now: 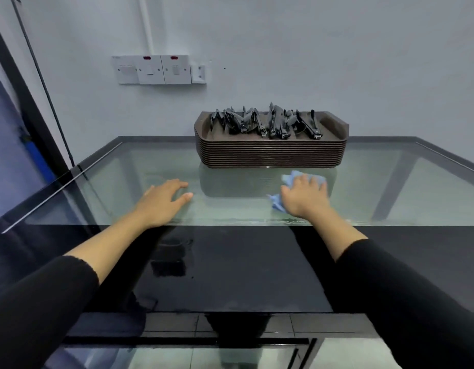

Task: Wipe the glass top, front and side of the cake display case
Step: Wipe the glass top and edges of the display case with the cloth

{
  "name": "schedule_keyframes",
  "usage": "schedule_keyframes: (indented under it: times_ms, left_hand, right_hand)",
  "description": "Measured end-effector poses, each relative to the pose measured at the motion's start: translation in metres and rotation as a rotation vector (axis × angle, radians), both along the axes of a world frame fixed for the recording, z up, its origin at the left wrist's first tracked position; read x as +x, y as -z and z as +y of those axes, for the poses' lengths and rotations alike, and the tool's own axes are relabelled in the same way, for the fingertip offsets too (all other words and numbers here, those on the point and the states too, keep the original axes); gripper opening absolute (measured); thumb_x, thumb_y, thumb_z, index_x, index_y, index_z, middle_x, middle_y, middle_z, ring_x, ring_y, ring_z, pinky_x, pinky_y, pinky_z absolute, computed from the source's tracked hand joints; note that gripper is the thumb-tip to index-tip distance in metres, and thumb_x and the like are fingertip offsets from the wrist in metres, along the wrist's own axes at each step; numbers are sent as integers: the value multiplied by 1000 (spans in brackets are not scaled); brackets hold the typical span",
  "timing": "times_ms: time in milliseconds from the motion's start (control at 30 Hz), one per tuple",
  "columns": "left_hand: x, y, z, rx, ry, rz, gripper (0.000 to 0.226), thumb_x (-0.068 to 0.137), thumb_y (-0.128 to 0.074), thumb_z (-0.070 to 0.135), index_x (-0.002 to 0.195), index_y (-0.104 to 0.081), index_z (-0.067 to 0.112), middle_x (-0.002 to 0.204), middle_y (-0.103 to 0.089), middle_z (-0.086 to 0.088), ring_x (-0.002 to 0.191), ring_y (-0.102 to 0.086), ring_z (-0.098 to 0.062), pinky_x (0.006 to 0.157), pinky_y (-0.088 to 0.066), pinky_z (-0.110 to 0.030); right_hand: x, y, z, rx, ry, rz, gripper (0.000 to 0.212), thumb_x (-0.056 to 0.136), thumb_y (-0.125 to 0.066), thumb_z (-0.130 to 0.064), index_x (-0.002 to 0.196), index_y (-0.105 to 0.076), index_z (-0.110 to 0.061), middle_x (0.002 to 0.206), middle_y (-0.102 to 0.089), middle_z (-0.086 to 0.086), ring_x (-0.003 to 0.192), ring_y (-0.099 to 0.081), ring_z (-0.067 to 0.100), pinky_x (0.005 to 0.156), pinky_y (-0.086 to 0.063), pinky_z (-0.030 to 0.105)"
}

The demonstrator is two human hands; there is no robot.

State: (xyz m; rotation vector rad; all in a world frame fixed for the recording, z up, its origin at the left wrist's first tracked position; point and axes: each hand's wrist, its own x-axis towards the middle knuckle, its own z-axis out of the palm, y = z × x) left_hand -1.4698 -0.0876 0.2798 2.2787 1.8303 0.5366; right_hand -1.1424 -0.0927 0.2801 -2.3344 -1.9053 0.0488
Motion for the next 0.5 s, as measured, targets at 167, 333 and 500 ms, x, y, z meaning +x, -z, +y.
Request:
schedule_keyframes:
  times_ms: [167, 333, 500]
  left_hand:
    - [-1, 3, 3, -12, -8, 54, 55, 98, -35, 53, 147, -39, 27, 159, -28, -1, 148, -22, -19, 119, -12, -48]
    - [-2, 6, 3, -22, -4, 53, 56, 99, -34, 53, 149, -36, 27, 161, -23, 1, 150, -16, -16, 120, -8, -48]
    - [0, 5, 2, -19, -7, 49, 55, 99, -33, 53, 149, -35, 28, 161, -24, 1, 150, -15, -16, 121, -8, -47]
  right_hand:
    - [-57, -4, -55, -2, -616, 8, 58, 103, -24, -44, 154, -19, -16, 163, -17, 1, 150, -11, 17, 121, 0, 42]
    - [28, -11, -34, -37, -320, 4, 57, 101, -23, -50, 152, -23, -25, 161, -22, -9, 149, -16, 9, 118, 10, 55]
    - [-17, -1, 24, -40, -32, 26, 72, 97, -21, -50, 152, -20, -4, 161, -17, 13, 148, -13, 31, 119, -9, 53]
